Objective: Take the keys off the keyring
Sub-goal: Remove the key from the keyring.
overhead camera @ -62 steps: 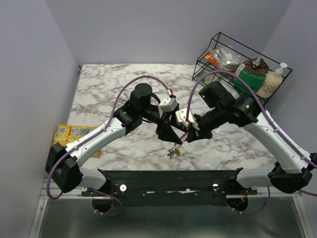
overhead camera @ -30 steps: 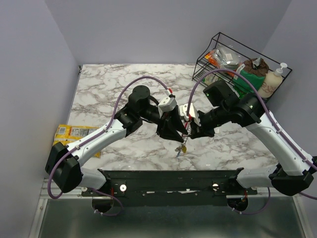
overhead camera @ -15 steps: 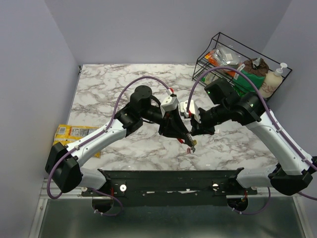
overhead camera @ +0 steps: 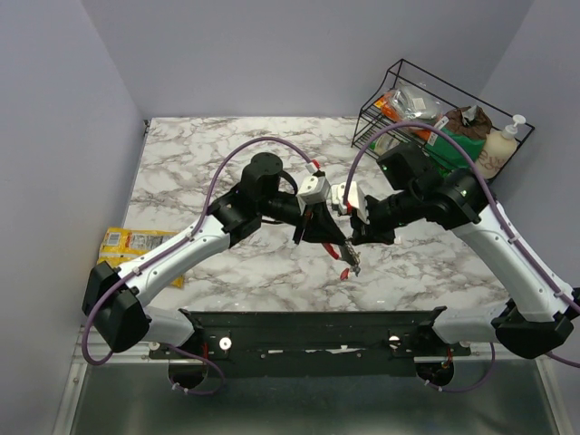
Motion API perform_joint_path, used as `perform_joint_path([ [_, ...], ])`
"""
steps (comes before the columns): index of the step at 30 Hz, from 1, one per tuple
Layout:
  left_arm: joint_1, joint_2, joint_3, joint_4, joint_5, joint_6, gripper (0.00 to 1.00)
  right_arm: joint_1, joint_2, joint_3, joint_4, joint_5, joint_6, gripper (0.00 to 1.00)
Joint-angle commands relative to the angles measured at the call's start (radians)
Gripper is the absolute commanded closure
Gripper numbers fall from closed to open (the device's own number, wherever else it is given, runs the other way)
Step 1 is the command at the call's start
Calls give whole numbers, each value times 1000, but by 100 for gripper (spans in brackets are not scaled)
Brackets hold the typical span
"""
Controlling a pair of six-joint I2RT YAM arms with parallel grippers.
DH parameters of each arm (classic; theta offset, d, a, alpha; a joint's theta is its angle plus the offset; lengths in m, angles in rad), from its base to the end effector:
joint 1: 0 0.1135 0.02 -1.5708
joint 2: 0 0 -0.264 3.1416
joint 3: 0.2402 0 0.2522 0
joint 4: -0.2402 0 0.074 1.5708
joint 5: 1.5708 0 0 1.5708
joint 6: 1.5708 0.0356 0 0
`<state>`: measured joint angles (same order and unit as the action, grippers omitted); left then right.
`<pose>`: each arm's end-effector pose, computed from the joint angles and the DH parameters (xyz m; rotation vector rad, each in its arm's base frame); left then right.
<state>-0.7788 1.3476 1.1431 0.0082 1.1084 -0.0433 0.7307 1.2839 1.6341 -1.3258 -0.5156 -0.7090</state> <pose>0.1924 -0.2346 0.3624 1.4315 1.2890 -1.5377 0.1474 0.1557 0.4202 -1.7840 1.7308 0.6615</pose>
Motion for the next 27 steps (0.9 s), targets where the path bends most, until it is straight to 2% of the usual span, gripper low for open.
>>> perform_joint_path([
  [1, -14, 8, 9, -105, -130, 95, 96, 4, -26, 35, 65, -38, 20, 99],
  [2, -14, 7, 10, -114, -134, 103, 100, 3, -24, 33, 65, -38, 20, 99],
  [9, -14, 1, 18, -135, -170, 120, 100, 3, -38, 17, 53, -47, 2, 97],
  [14, -14, -7, 20, -160, -165, 141, 100, 3, -37, 26, 14, -126, -24, 97],
  [16, -14, -7, 15, -159, -159, 140, 100, 3, -35, 24, 23, -103, -26, 97],
  [20, -16, -5, 12, -162, -144, 140, 100, 3, -70, -3, 111, 35, -14, 80],
  [21, -17, -5, 12, -162, -144, 138, 100, 3, -77, -3, 122, 54, -12, 66],
  [22, -17, -5, 12, -162, -142, 138, 100, 3, -87, -2, 137, 69, -6, 61],
  [24, -17, -7, 12, -163, -145, 138, 100, 3, -98, -2, 155, 110, 11, 53],
  [27, -17, -5, 10, -162, -148, 141, 100, -2, -126, -29, 191, 115, 26, 48],
])
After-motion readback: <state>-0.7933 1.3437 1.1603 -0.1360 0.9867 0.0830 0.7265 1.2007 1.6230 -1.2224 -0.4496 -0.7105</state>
